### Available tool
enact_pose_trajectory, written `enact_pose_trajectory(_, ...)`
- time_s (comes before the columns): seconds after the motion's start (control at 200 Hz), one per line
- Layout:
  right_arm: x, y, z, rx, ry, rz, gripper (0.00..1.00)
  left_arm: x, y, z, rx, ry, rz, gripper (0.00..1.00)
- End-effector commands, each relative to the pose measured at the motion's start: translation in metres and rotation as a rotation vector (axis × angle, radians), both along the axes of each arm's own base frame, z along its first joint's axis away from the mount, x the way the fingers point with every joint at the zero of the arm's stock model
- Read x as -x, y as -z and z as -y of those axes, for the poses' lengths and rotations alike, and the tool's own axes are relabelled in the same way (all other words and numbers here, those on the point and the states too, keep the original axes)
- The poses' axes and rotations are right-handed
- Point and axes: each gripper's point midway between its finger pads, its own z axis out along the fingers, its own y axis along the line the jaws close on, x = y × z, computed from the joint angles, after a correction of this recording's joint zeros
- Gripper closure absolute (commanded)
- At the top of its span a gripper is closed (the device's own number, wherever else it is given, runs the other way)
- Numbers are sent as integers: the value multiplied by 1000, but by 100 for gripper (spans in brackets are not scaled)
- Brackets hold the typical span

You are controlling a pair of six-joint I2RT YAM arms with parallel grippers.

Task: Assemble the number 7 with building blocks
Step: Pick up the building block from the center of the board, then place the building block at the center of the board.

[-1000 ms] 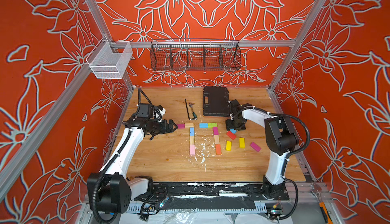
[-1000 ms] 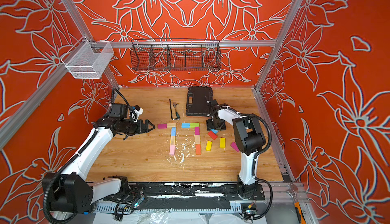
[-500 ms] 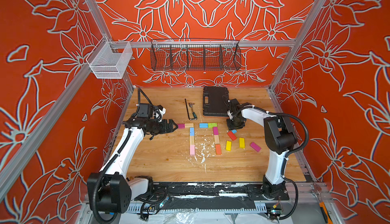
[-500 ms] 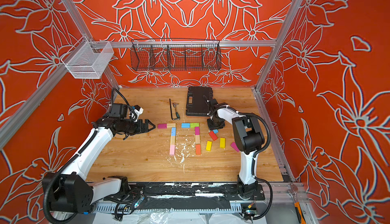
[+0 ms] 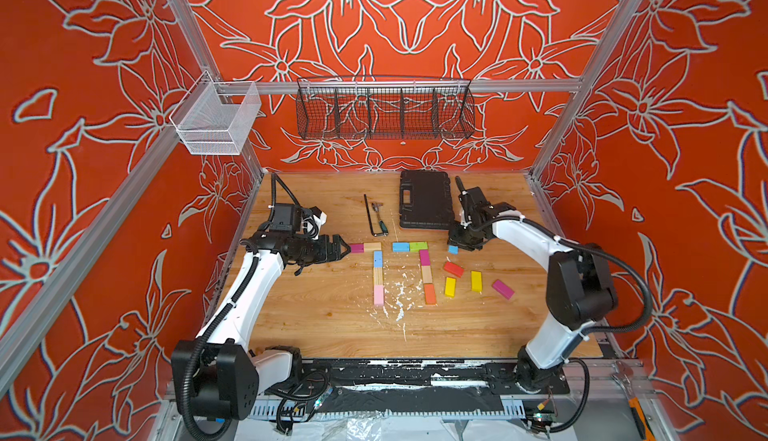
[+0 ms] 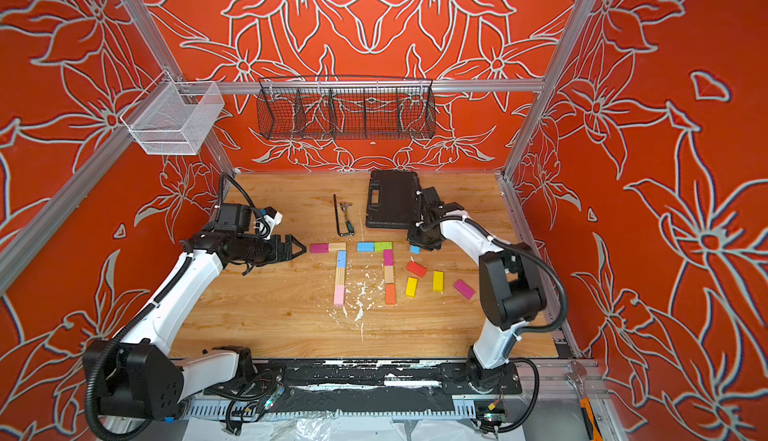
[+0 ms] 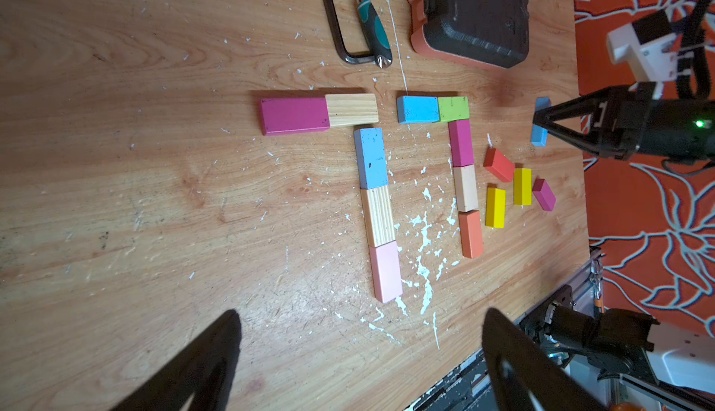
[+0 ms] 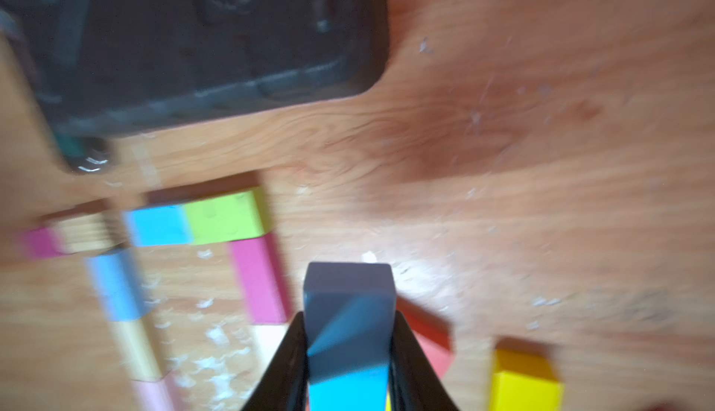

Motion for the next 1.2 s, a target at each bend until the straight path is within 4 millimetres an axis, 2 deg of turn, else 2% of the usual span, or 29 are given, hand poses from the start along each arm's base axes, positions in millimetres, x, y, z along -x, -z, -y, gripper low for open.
enact_pose_trajectory(0.0,6,5,-28,-338,331,-117,70,3,-4,-2,-4,-1,21,6)
enact_pose_trajectory(0.07,4,3,-23,-370,453,-87,70,3,-6,-1,-1,2,28,6)
enact_pose_trajectory(0.16,2,-5,-7,-328,571,-42,68,4,-8,-1,1,2,36,6)
enact_pose_trajectory(0.215,7,-4,7,-279,663,-60,69,4,-8,-2,-1,1,37,6)
enact_pose_trajectory(0.285,7,-1,14,-261,734,-73,70,4,-9,-2,-4,-2,43,6)
enact_pose_trajectory(0.495,1,25,8,-262,857,-195,72,4,-11,-3,-10,-8,47,6)
enact_pose_trajectory(0.706,-18,27,10,-184,886,-161,72,4,-10,-4,-15,-15,42,6)
enact_pose_trajectory(1.016,-27,56,5,-165,942,-201,71,4,-7,-4,-12,-17,29,6)
enact_pose_trajectory(1.196,-32,62,-2,-171,946,-211,70,3,-3,-4,-11,-16,16,6)
